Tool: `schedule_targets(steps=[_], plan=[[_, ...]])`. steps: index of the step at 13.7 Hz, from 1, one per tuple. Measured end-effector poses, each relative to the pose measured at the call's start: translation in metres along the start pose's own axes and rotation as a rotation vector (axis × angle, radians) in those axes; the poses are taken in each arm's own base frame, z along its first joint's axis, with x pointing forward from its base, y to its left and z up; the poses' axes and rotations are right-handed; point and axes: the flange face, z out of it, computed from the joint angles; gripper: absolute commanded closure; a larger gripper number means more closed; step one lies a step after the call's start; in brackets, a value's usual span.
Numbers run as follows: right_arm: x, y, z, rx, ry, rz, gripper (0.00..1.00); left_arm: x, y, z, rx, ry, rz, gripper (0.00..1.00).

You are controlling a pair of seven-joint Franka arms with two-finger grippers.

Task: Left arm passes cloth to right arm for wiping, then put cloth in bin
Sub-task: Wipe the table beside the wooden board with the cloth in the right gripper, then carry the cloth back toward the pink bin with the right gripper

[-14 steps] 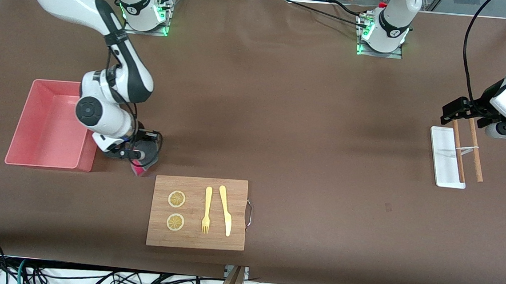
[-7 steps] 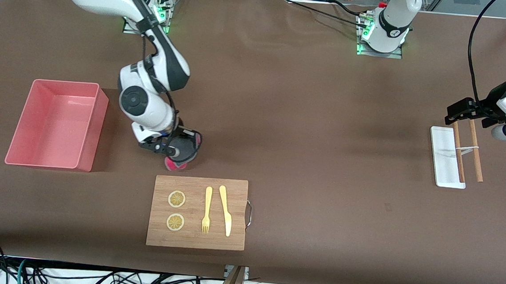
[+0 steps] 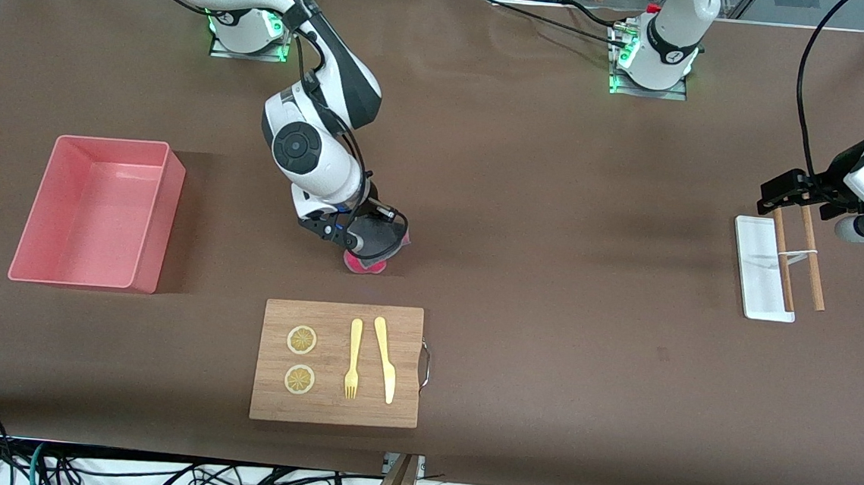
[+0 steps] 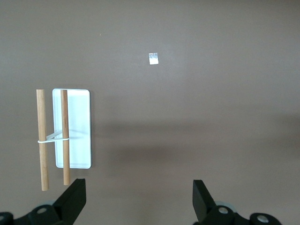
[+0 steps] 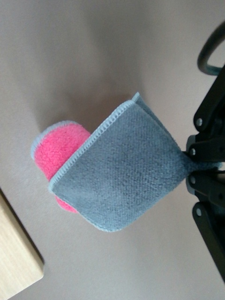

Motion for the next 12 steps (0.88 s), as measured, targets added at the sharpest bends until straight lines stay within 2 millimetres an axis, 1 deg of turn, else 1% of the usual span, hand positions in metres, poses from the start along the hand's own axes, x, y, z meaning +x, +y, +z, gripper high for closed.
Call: schedule_targets(steps=[1,2,5,9,12], plan=[[0.006,0.005,0.000,-0.010,-0.005,0.010,1.00,0.000,0.000,0.000,0.000,0.000,0.000,0.00],[0.016,0.015,-0.001,-0.025,-0.016,0.016,1.00,0.000,0.000,0.000,0.000,0.000,0.000,0.00],[0.051,0.053,-0.002,-0.079,-0.066,-0.011,1.00,0.000,0.000,0.000,0.000,0.001,0.000,0.00],[0.104,0.119,-0.001,-0.131,-0.078,-0.089,1.00,0.000,0.000,0.000,0.000,0.001,0.000,0.00],[0.144,0.181,-0.006,-0.168,-0.107,-0.169,1.00,0.000,0.000,-0.001,0.000,0.001,0.001,0.00]])
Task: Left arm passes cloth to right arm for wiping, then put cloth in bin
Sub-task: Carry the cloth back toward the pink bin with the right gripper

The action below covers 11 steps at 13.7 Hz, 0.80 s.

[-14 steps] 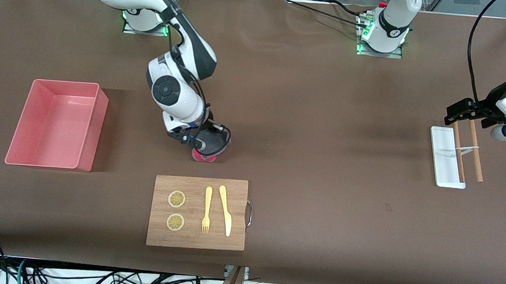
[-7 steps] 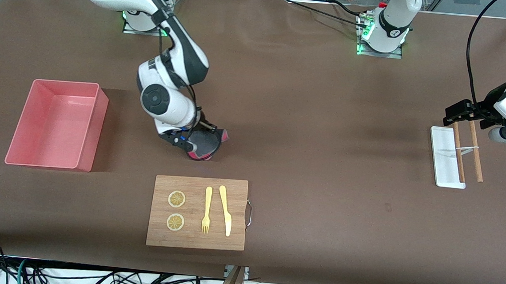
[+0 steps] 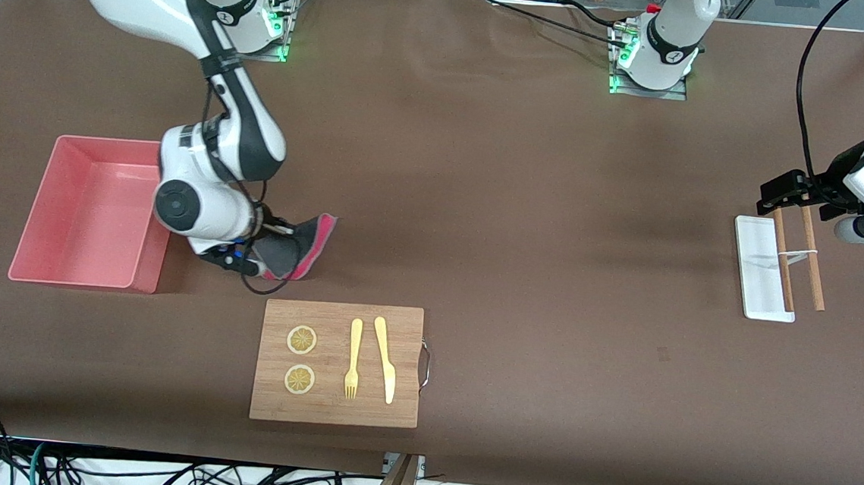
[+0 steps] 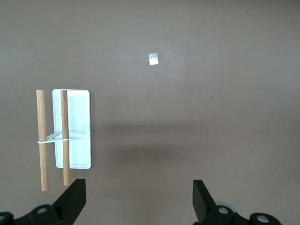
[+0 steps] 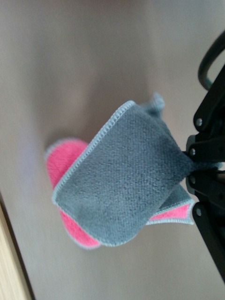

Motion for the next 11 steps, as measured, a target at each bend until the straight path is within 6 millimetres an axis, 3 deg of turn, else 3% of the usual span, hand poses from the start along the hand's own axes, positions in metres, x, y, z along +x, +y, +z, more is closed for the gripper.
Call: schedule_targets(steps=[6,9,11], plan=[[0.045,0.137,-0.011,0.050,-0.013,-0.170,1.00,0.000,0.000,0.000,0.000,0.000,0.000,0.00],[0.052,0.163,-0.023,0.049,0.001,-0.223,1.00,0.000,0.000,0.000,0.000,0.000,0.000,0.00],[0.052,0.165,-0.051,0.018,-0.026,-0.248,1.00,0.000,0.000,0.000,0.000,0.000,0.000,0.00]])
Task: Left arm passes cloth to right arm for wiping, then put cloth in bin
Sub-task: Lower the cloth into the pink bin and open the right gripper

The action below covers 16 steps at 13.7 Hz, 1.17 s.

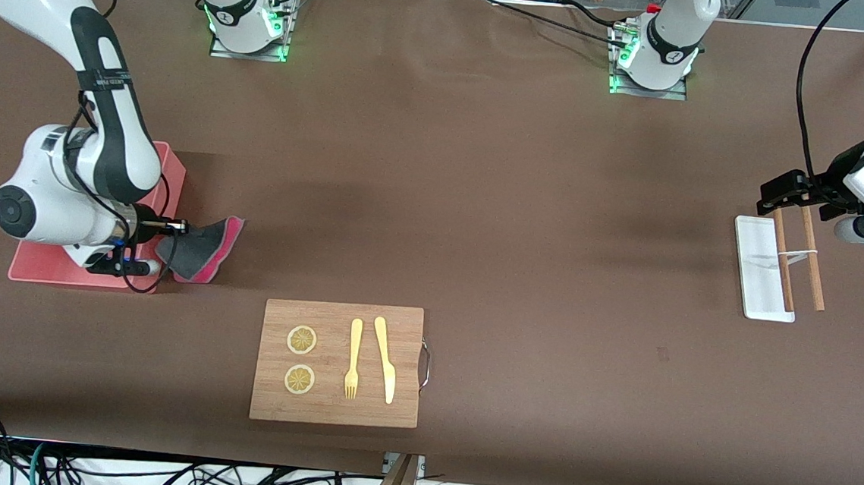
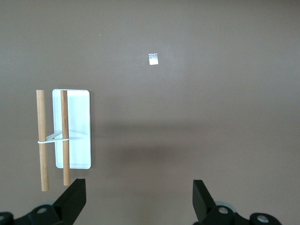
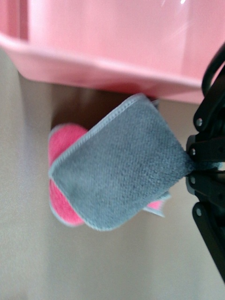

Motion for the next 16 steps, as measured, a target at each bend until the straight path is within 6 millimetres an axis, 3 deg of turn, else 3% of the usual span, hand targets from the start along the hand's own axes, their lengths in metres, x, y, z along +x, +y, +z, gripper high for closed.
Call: schedule_targets(steps=[4,6,9,11,12,14,16], plan=[[-0.018,0.017,-0.091,-0.045,-0.034,-0.038,1.00,0.000,0.000,0.000,0.000,0.000,0.000,0.00],[-0.035,0.039,-0.133,-0.052,0.000,-0.074,1.00,0.000,0.000,0.000,0.000,0.000,0.000,0.00],[-0.066,0.080,-0.176,-0.062,0.055,-0.131,1.00,0.000,0.000,0.000,0.000,0.000,0.000,0.00],[-0.089,0.103,-0.186,-0.069,0.106,-0.150,1.00,0.000,0.000,0.000,0.000,0.000,0.000,0.00],[-0.099,0.110,-0.181,-0.072,0.136,-0.150,1.00,0.000,0.000,0.000,0.000,0.000,0.000,0.00],[-0.113,0.116,-0.159,-0.072,0.166,-0.147,1.00,0.000,0.000,0.000,0.000,0.000,0.000,0.00],[-0.113,0.118,-0.131,-0.081,0.191,-0.145,1.00,0.000,0.000,0.000,0.000,0.000,0.000,0.00]])
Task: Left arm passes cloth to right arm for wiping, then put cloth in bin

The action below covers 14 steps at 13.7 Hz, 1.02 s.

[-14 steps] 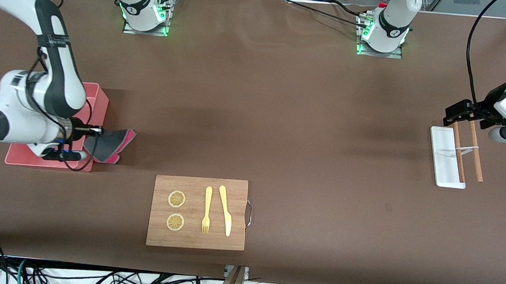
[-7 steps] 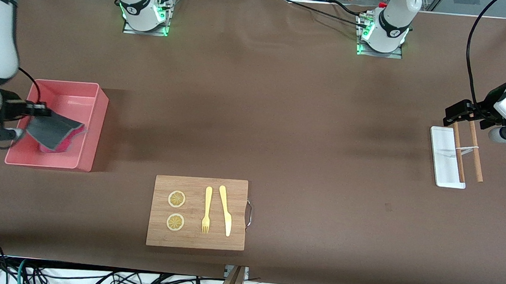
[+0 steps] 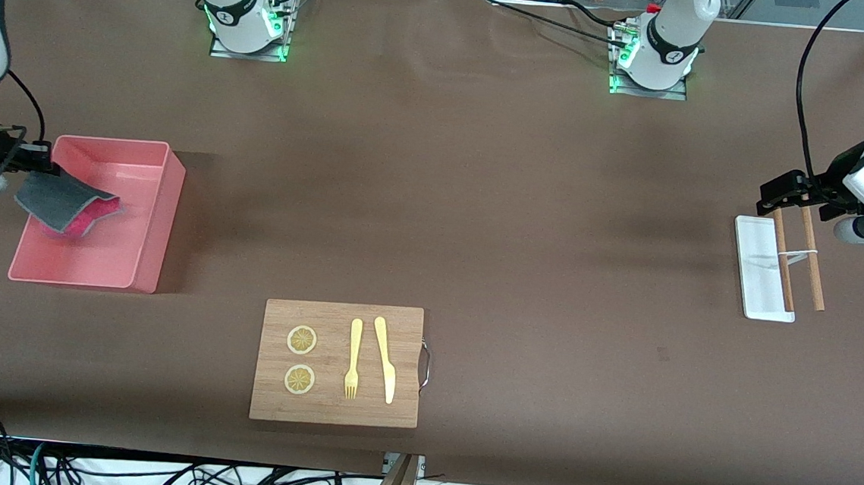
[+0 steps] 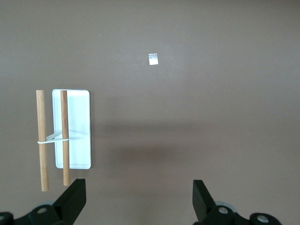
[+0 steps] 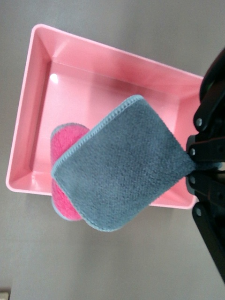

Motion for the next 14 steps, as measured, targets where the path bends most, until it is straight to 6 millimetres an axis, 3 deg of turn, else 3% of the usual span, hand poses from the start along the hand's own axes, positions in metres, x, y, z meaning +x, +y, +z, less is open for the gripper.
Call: schedule_targets(steps=[2,3,5,9,14], plan=[[-0.001,0.000,0.029,-0.016,0.020,0.002,0.99,0.000,0.000,0.000,0.000,0.000,0.000,0.00],[-0.001,0.001,0.041,-0.020,0.022,0.002,0.78,0.000,0.000,0.000,0.000,-0.001,0.001,0.00],[0.003,0.002,0.054,-0.030,0.025,0.002,0.00,0.000,0.001,0.000,0.000,-0.002,0.002,0.00],[0.007,0.004,0.047,-0.041,0.047,0.001,0.00,0.000,0.002,0.001,0.000,-0.003,0.004,0.00],[0.023,0.005,-0.006,-0.076,0.102,-0.150,0.00,0.000,0.003,0.002,0.000,-0.006,0.006,0.00]])
